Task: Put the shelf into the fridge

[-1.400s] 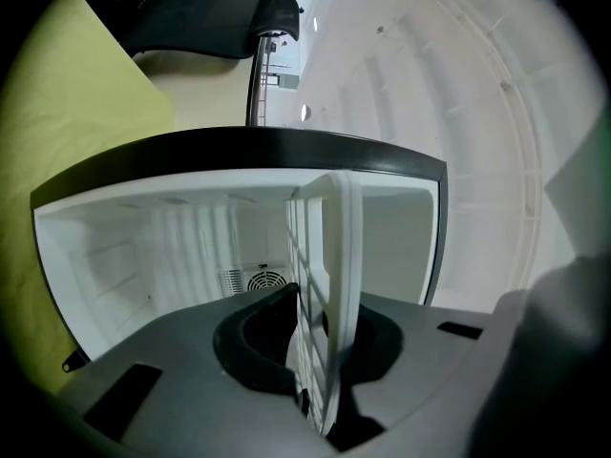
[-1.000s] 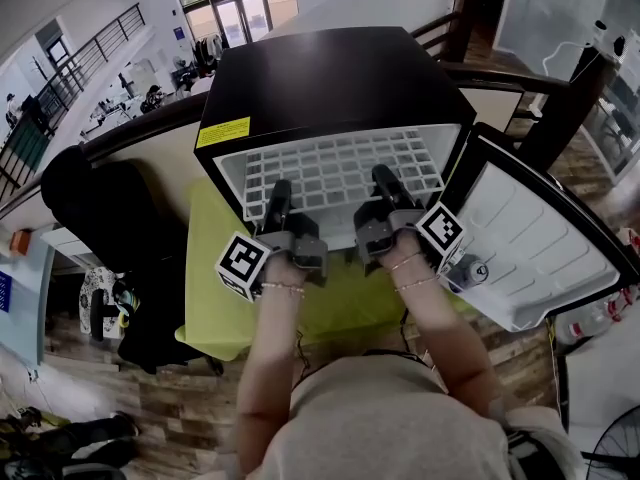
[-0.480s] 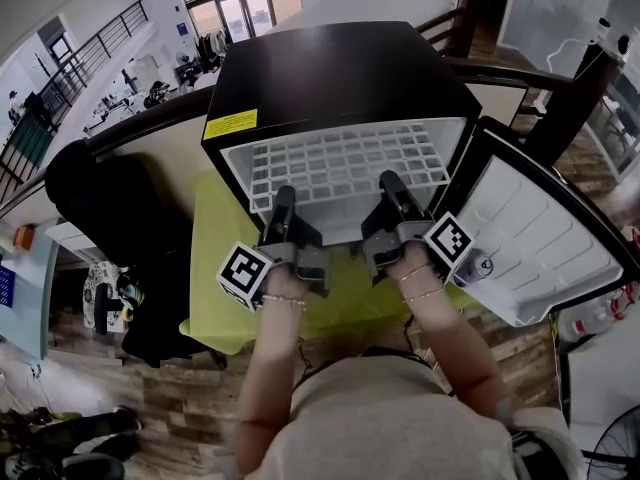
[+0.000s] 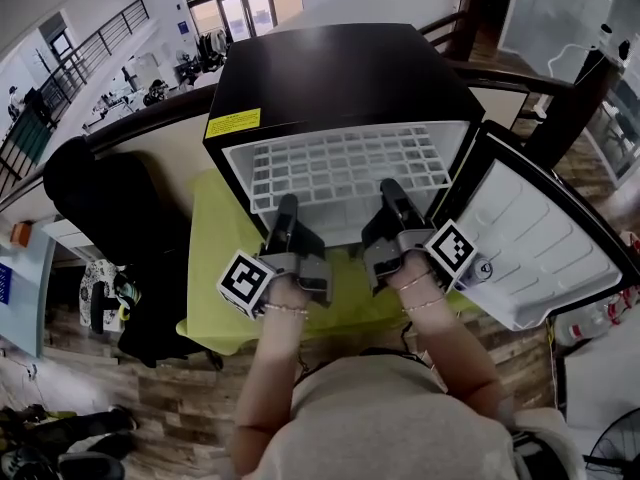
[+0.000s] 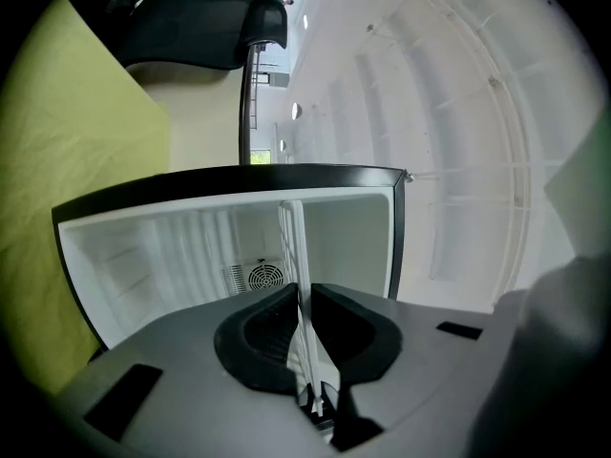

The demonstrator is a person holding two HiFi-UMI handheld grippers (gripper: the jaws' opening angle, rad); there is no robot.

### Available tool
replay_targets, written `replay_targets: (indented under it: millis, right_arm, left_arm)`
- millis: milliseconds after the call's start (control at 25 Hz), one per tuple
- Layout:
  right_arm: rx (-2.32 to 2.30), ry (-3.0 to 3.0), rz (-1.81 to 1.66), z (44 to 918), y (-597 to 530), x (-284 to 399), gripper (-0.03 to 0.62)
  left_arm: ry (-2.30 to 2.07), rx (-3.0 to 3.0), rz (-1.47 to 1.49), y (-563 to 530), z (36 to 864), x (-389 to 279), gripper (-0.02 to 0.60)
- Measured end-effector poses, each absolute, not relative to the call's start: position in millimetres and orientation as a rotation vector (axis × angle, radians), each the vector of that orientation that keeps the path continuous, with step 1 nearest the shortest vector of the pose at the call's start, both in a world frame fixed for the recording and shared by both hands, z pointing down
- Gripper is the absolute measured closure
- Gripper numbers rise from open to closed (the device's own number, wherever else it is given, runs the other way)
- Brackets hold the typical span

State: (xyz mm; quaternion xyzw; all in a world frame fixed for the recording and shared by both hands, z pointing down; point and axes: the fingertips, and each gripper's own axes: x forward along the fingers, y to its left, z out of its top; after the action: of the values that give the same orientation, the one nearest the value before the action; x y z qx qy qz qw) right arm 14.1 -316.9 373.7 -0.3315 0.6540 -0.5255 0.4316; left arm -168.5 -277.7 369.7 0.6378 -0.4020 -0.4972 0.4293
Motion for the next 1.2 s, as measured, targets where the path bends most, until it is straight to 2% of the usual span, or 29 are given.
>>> replay_targets:
  millis: [560,1200]
  right_arm:
    - [-0.796,1.609,-1.314,368,-318,11,0.562]
    - [-0.788,1.586,-1.334,374,-367,6,0.562]
  left_arm:
    - [-1.043,1.616,-1.221,-279,364,-172,0.534]
    - [-1.071,1.585,-1.196,-328,370,-177,0.532]
